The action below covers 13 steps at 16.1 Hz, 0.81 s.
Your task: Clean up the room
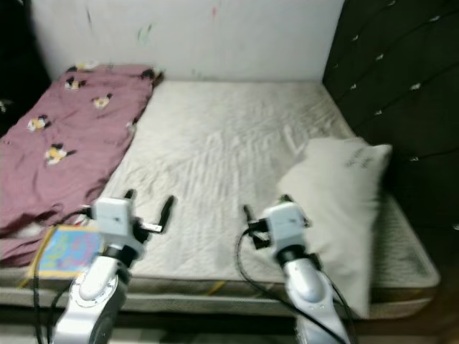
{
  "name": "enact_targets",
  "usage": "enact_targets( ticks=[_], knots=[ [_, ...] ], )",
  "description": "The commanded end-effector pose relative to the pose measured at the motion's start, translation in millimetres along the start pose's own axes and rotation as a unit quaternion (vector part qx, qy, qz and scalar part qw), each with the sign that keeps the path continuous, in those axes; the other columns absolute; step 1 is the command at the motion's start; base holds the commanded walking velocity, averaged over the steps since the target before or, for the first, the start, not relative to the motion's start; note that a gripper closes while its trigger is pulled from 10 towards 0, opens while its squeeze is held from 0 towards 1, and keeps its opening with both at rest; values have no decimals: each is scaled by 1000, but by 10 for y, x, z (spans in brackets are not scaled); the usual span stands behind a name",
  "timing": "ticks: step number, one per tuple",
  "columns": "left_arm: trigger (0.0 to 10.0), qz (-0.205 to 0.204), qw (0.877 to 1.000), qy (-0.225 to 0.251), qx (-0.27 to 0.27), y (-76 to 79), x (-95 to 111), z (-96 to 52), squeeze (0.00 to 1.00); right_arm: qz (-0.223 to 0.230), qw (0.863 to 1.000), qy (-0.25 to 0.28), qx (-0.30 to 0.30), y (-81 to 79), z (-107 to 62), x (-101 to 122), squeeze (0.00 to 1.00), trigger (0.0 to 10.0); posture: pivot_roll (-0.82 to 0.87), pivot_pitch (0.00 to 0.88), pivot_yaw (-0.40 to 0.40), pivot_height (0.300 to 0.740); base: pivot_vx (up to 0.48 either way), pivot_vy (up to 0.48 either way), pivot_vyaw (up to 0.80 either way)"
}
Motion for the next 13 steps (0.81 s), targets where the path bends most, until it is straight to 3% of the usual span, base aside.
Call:
enact_targets(
  ticks=[1,7,13],
  knots=[
    [10000,9,1000,7,12,-82,49,-3,0,4,1000,14,4,-53,35,81,0,10000,-29,4,14,740,0,-379,0],
    [10000,9,999,29,-11,-33,112,-8,0,4,1000,14,4,-51,44,80,0,10000,-30,3,15,740,0,-61,0],
    [10000,6,999,31,-22,-9,114,-8,0,9,1000,15,5,-57,50,80,0,10000,-31,2,15,740,399,0,0]
  ],
)
Point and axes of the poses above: a point about 5 cm out from each wrist's last joint towards the gripper, its own z axis pointing out of the wrist towards the gripper, its own x axis along the axis of the wrist's last joint, y = z × x, the point moved 3 cm from there along z, pointing out of the wrist towards the gripper, and after that the axes turned 15 degrees about -z, right-handed, at the moved point
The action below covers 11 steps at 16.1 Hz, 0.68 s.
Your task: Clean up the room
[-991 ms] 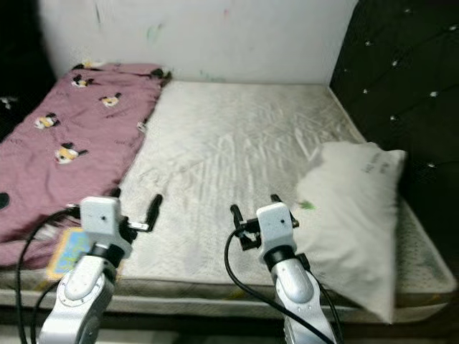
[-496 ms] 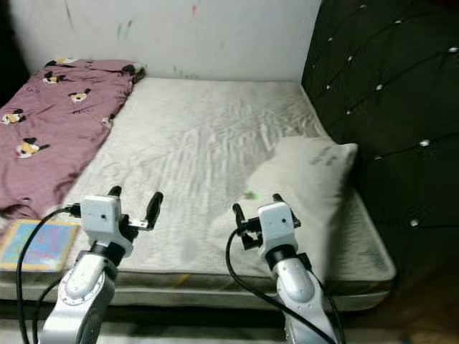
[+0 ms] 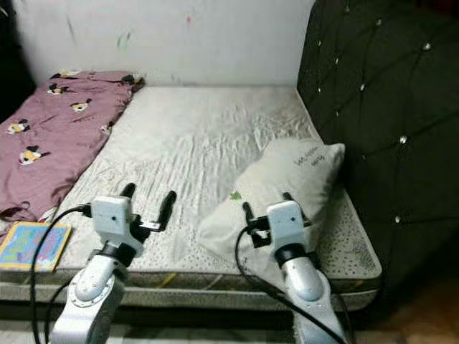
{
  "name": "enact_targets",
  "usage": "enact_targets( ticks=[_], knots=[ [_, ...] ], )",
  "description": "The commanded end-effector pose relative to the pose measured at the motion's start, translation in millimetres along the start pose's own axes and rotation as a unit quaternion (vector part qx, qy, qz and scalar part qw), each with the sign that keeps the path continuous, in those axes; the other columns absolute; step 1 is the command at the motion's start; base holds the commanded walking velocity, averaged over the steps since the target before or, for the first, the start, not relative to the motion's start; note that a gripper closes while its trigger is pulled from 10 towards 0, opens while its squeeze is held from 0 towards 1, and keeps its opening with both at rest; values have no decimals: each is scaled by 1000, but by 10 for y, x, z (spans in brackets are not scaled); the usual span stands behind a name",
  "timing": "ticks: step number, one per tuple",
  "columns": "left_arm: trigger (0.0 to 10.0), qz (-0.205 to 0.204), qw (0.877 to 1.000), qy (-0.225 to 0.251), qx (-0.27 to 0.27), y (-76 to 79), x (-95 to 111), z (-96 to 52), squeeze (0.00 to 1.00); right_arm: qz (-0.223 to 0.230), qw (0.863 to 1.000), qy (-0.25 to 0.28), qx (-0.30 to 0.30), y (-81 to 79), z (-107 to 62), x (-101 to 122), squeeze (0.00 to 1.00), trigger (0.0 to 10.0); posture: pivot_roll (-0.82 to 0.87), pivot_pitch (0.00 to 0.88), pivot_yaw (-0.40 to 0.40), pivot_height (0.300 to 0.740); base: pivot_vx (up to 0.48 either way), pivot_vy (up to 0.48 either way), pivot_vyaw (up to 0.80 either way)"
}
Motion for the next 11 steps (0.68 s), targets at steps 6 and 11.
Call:
enact_targets(
  ticks=[6,11],
  knots=[
    [10000,0,1000,6,-6,1,22,6,0,0,1000,12,4,-7,30,50,0,10000,-35,0,15,740,417,0,0],
    [10000,-1,1000,-12,12,-43,-53,6,0,-1,1000,17,6,-21,51,81,0,10000,-33,0,10,740,228,0,0]
  ],
)
Point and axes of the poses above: a point about 5 cm out from each wrist's last joint towards the gripper, its own z axis pointing out of the wrist towards the gripper, its own x axis along the axis of the wrist's last joint, y = z × x, the point moved 3 cm from there along z, pointing out of the wrist towards the gripper, and after that the axes turned 15 degrees about -z, right-handed, at the moved point
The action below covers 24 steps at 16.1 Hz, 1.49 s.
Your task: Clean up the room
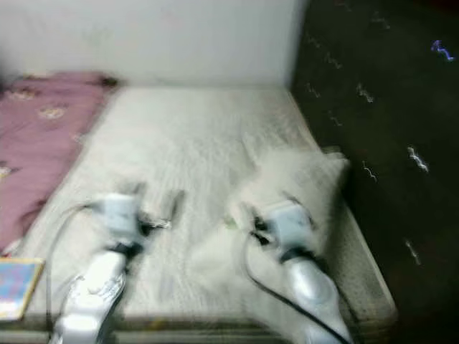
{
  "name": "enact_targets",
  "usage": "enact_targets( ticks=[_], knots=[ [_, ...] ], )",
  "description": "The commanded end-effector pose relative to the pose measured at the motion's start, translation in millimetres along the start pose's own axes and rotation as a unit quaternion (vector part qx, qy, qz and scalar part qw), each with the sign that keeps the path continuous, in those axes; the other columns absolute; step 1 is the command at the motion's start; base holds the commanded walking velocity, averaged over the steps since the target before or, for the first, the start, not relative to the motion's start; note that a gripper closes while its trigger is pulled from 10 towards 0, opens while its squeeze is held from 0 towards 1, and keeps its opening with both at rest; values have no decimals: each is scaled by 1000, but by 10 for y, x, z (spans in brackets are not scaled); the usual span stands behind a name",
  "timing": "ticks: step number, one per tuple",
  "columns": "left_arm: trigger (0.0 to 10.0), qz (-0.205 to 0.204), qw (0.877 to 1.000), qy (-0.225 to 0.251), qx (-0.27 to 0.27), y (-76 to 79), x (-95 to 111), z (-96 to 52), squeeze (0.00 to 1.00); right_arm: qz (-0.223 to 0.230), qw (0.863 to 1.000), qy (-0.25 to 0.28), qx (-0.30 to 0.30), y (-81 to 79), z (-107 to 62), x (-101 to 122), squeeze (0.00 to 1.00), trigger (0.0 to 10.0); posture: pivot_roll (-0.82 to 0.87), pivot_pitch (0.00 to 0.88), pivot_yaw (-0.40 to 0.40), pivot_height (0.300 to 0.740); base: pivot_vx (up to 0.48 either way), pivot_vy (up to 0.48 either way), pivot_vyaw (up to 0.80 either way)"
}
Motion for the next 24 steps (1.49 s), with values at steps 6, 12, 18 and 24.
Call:
enact_targets(
  ticks=[6,12,18,24],
  knots=[
    [10000,31,998,-8,57,-274,6,-94,0,11,999,46,23,-162,82,246,0,10000,-27,0,8,740,0,-49,0],
    [10000,29,998,-8,59,-271,-2,-82,0,13,999,45,26,-177,105,238,0,10000,-20,0,7,740,0,-338,0],
    [10000,19,998,-2,61,-283,22,-63,0,15,998,48,27,-187,142,248,0,10000,-17,0,11,740,0,-183,0],
    [10000,15,998,-1,63,-287,14,-52,0,17,998,50,28,-195,158,239,0,10000,-14,0,6,740,0,0,0]
  ],
)
Point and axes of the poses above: a point about 5 cm out from each wrist's last joint towards the gripper, its own z axis pointing out of the wrist towards the gripper, its own x axis along the axis of the wrist's last joint, y = z × x, the point moved 3 cm from there along z, pointing out of the wrist towards the gripper, and after that the axes turned 15 degrees about -z, right-handed, at the moved point
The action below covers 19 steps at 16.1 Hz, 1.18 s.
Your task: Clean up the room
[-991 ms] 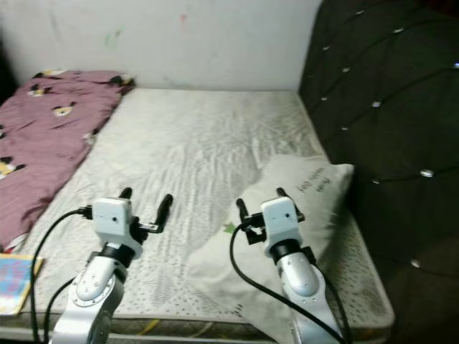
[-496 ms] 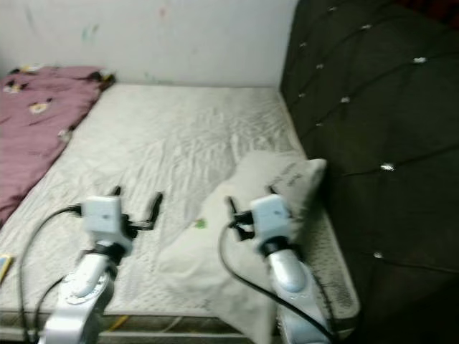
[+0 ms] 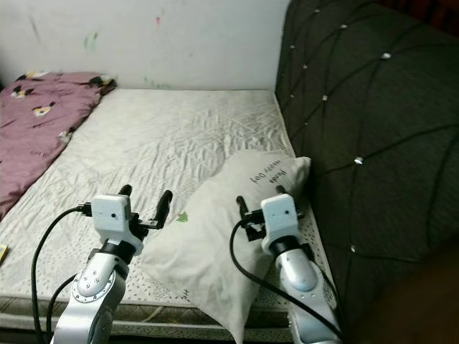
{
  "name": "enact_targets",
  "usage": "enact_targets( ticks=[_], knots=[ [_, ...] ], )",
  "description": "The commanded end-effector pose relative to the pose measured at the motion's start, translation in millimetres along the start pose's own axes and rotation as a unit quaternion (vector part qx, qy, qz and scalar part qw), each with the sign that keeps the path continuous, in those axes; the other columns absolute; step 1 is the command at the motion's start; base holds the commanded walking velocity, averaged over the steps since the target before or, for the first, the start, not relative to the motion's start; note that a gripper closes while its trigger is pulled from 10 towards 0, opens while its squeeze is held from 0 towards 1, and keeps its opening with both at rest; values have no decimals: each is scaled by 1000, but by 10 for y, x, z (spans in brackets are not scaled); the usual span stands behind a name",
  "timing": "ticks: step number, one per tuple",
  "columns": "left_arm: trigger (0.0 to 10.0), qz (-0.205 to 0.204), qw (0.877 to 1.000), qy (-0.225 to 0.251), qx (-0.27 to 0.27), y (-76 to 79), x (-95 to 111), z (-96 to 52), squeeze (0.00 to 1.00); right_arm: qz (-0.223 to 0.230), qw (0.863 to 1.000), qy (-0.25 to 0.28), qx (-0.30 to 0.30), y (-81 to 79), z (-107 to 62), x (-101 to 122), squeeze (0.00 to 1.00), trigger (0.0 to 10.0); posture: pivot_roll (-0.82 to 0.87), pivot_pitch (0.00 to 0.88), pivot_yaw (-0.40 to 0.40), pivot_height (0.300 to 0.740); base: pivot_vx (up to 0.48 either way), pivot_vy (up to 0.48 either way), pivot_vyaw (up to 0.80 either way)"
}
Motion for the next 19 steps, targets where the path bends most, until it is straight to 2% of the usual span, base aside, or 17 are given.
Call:
enact_targets(
  ticks=[1,4,7,8,10,11,15,18,19],
  knots=[
    [10000,-1,1000,6,5,-10,18,-5,0,3,1000,11,1,-14,25,43,0,10000,-12,0,6,740,0,0,0],
    [10000,-5,1000,8,5,37,4,-7,0,15,1000,18,3,-29,54,78,0,10000,-6,0,0,740,0,0,0],
    [10000,5,1000,7,11,-32,-12,-17,0,28,999,23,3,-32,119,111,0,10000,13,0,-8,740,0,0,0],
    [10000,13,1000,6,21,-122,-6,-41,0,29,999,32,6,-44,158,176,0,10000,6,0,-12,740,0,0,0],
    [10000,41,993,19,109,-406,21,-142,0,29,999,29,-8,31,122,189,0,10000,-6,0,-16,740,0,0,0],
    [10000,34,992,18,120,-450,19,-183,0,25,999,21,-14,71,76,130,0,10000,-1,0,-15,740,0,0,0],
    [10000,33,994,9,102,-388,-2,-271,0,43,999,-4,-20,118,7,13,0,10000,49,2,-45,740,0,0,0],
    [10000,30,994,14,104,-378,55,-237,0,40,999,-11,5,7,53,-45,0,10000,73,35,-48,740,0,0,0],
    [10000,28,995,19,92,-325,91,-211,0,40,999,-8,10,-21,86,-12,0,10000,72,44,-51,740,0,0,0]
  ],
)
Point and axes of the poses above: a point about 5 cm out from each wrist's last joint towards the gripper, its own z axis pointing out of the wrist towards the gripper, its own x axis along the axis of the wrist's last joint, y = z × x, the point moved 3 cm from there along z, pointing out of the wrist towards the gripper, and after that the axes turned 15 degrees about -z, right-handed, at the moved point
